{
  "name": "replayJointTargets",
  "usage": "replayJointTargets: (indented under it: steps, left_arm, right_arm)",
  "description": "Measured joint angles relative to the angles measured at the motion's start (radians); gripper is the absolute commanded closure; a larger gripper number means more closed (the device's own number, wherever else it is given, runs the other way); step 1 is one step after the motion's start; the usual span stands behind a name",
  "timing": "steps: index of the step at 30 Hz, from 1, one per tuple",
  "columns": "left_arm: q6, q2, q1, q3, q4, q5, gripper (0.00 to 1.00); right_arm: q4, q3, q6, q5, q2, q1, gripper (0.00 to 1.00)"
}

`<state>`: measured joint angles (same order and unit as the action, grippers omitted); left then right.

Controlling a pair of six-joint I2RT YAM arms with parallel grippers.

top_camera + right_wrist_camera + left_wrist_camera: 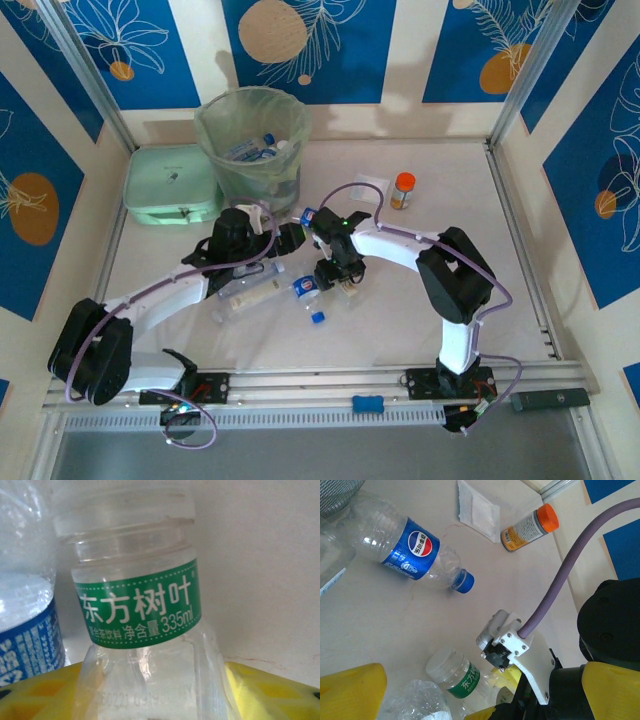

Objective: Put the plastic bottles in the bin

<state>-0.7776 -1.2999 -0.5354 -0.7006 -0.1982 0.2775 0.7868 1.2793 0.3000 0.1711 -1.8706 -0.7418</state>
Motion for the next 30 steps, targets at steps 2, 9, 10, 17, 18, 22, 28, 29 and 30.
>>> replayJointTargets:
  steps: [2,9,10,17,18,22,28,29,30]
  left_arm:
    - [0.0,0.0,-0.001,0.0,0.0,-0.002,0.0]
    - [0.001,-0.018,-0.043,-0.018,-0.005,-0.018,0.0]
    - [0.001,-0.025,-0.055,-0.024,-0.008,-0.02,0.0]
    - [0.017,-0.097,-0.147,-0.074,-0.066,-0.019,0.0]
    - [0.019,-0.109,-0.16,-0.082,-0.076,-0.019,0.0]
    - [0.023,-0.153,-0.218,-0.114,-0.119,-0.014,0.0]
    - [0.05,-0.218,-0.282,-0.185,-0.136,-0.003,0.0]
    - [0.054,-0.227,-0.286,-0.196,-0.137,0.0,0.0]
    - [0.062,-0.238,-0.292,-0.21,-0.136,0.003,0.0]
  right_arm:
    - [-0.012,-0.001,0.007,-0.014,0.001,0.012,0.46]
    - [-0.122,-0.079,0.122,-0.158,0.113,0.171,0.51]
    - [-0.153,-0.099,0.155,-0.188,0.148,0.208,0.51]
    - [-0.407,-0.231,0.397,-0.327,0.344,0.383,0.53]
    - [-0.441,-0.251,0.431,-0.338,0.362,0.396,0.53]
    - [-0.544,-0.318,0.548,-0.36,0.43,0.44,0.54]
    - [-0.629,-0.358,0.656,-0.367,0.517,0.454,0.55]
    - [-0.636,-0.359,0.666,-0.371,0.525,0.452,0.55]
    - [-0.645,-0.359,0.676,-0.373,0.534,0.447,0.55]
